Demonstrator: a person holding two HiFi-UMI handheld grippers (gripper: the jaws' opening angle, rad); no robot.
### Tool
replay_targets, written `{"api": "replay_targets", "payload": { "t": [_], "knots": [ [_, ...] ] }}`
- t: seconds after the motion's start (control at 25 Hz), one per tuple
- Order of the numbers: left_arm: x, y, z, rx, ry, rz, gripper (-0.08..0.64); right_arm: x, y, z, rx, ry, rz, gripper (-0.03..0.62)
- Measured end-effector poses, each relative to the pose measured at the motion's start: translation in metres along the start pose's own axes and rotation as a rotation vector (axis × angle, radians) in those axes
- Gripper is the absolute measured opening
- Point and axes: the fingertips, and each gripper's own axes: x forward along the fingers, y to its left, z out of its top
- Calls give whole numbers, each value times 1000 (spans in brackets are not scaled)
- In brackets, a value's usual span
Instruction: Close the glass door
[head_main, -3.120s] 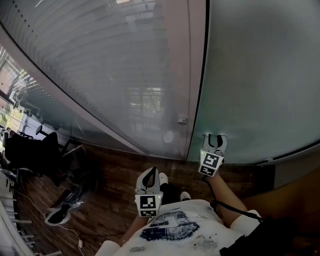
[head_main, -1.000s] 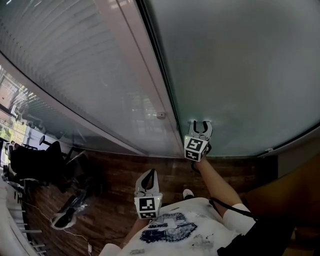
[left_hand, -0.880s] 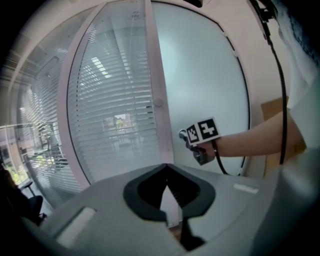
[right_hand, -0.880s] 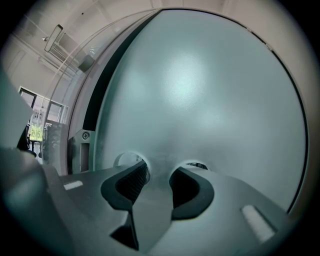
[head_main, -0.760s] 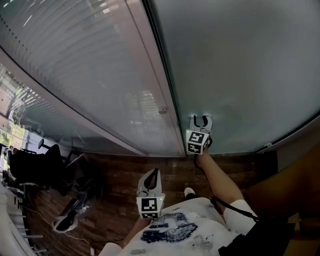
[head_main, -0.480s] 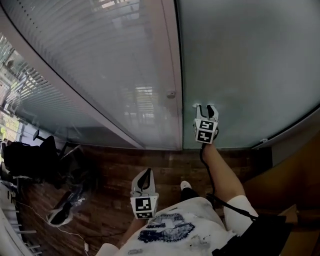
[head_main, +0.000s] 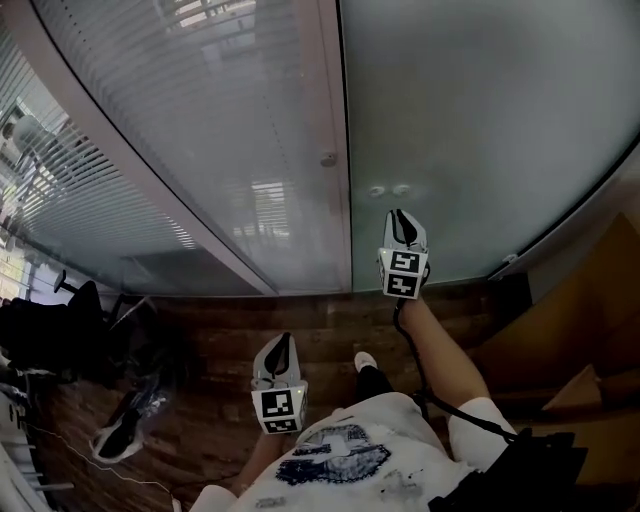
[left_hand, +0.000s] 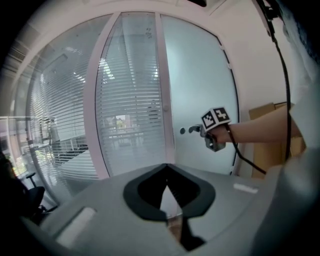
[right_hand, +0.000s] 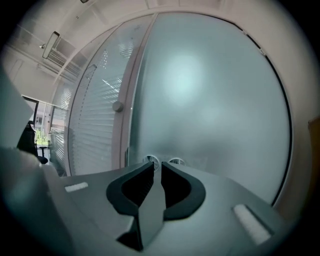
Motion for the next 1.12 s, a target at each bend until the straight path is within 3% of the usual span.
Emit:
{"api": "replay_targets", "payload": {
  "t": [0.16,0.6,1.12],
  "knots": [
    [-13,-7,0,15,-15,-42,3,-45,2,11,1,-18,-4,18],
    [-63,-28,-4,47,-59,-134,3,-167,10,23,5,-49,-18,8],
    [-101,-33,-25,-20,-42,-146,2,-264,47,47,-22,-105,24,8]
  ]
}}
